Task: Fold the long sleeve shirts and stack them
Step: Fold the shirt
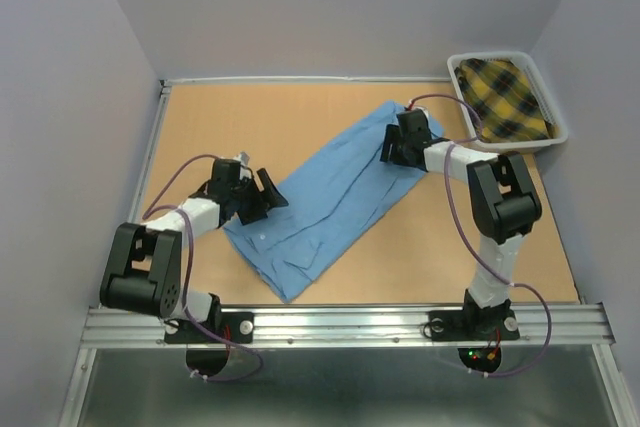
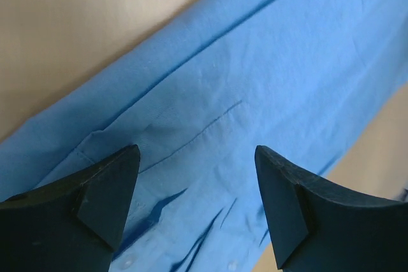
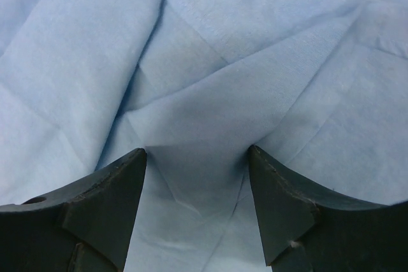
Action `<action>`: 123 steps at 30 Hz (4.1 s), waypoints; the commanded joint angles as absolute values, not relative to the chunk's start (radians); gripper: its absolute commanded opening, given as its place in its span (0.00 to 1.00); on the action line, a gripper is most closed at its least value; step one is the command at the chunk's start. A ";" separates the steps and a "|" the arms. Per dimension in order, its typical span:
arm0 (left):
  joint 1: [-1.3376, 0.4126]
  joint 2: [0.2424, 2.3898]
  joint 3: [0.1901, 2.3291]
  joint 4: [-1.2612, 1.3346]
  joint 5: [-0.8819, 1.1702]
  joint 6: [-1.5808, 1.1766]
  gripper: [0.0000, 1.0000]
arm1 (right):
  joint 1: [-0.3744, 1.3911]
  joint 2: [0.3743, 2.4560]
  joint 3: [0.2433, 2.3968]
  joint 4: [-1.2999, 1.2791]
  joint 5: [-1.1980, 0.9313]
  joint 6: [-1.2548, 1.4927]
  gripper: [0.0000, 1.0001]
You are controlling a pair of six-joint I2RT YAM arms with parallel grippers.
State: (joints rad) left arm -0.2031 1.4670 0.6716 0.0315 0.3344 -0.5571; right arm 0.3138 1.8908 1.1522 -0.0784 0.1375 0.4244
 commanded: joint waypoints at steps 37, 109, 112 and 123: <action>-0.469 1.624 0.931 -0.112 0.158 -0.463 0.85 | 0.337 1.741 1.080 -0.141 -0.016 0.400 0.71; -0.469 2.071 1.466 -0.140 0.008 -0.477 0.67 | 0.380 1.790 1.026 -0.143 0.021 0.457 0.46; -0.465 2.002 1.459 -0.136 0.008 -0.450 0.83 | 0.380 1.755 1.068 -0.146 0.008 0.462 0.52; -0.468 1.367 0.961 -0.123 0.032 -0.616 0.98 | 0.374 1.341 0.878 -0.179 -0.038 0.551 0.73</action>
State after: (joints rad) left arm -0.4644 1.5829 1.1278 -0.1280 0.0242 -0.5304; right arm 0.3737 1.4651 0.9421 -0.1730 -0.0277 0.5034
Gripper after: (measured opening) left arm 0.982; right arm 0.701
